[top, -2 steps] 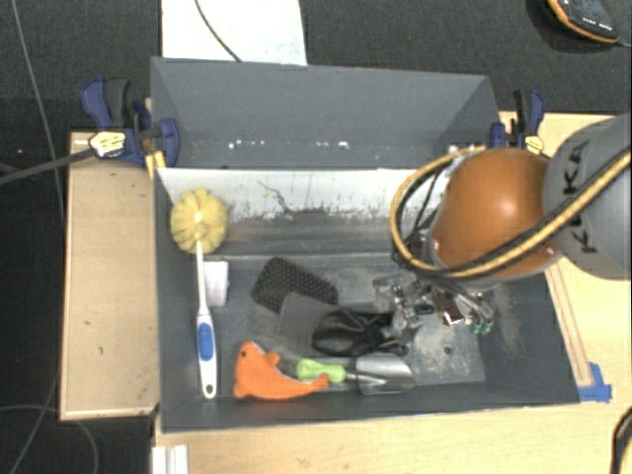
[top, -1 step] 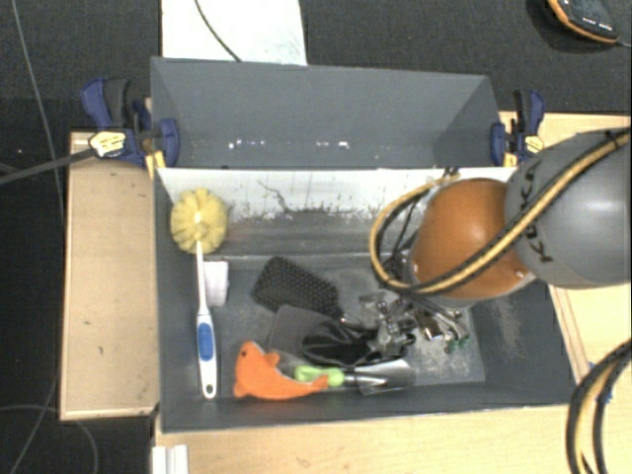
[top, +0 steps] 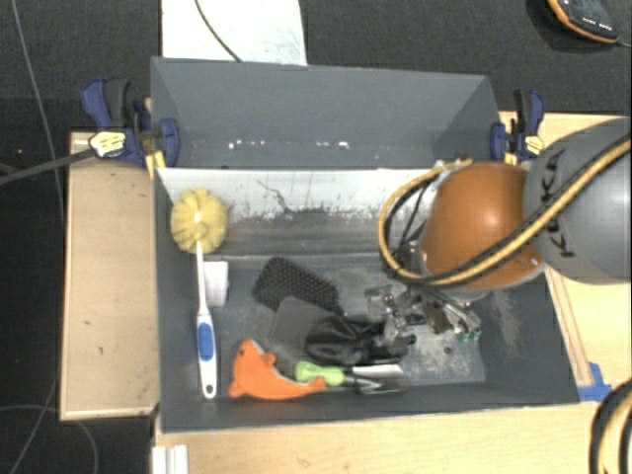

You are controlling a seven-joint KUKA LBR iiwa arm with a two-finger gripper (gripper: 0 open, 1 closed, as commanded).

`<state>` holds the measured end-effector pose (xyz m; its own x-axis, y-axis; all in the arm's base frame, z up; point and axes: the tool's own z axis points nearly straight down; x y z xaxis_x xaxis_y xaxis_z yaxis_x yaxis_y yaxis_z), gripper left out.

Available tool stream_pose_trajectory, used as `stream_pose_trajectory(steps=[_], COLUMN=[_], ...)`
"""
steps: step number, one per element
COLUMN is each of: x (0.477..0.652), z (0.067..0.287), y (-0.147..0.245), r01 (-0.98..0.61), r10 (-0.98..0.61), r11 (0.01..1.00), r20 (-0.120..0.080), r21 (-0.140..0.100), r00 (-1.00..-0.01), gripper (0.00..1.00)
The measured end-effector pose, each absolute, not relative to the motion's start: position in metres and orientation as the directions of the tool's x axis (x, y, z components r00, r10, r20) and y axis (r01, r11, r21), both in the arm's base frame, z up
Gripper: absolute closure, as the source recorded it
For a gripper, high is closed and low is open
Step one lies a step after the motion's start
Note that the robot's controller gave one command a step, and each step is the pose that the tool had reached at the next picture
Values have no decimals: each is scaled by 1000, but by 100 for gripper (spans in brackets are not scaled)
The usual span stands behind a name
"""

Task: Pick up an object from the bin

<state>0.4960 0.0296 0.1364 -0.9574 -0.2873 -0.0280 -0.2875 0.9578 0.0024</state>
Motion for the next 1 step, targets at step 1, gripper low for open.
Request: stream_pose_trajectory(steps=[1], x=[502], z=[165], y=[29], r01=[-290], r10=[-289], r11=[957], r20=[-41], r21=[-1], r00=[-956], gripper=[100])
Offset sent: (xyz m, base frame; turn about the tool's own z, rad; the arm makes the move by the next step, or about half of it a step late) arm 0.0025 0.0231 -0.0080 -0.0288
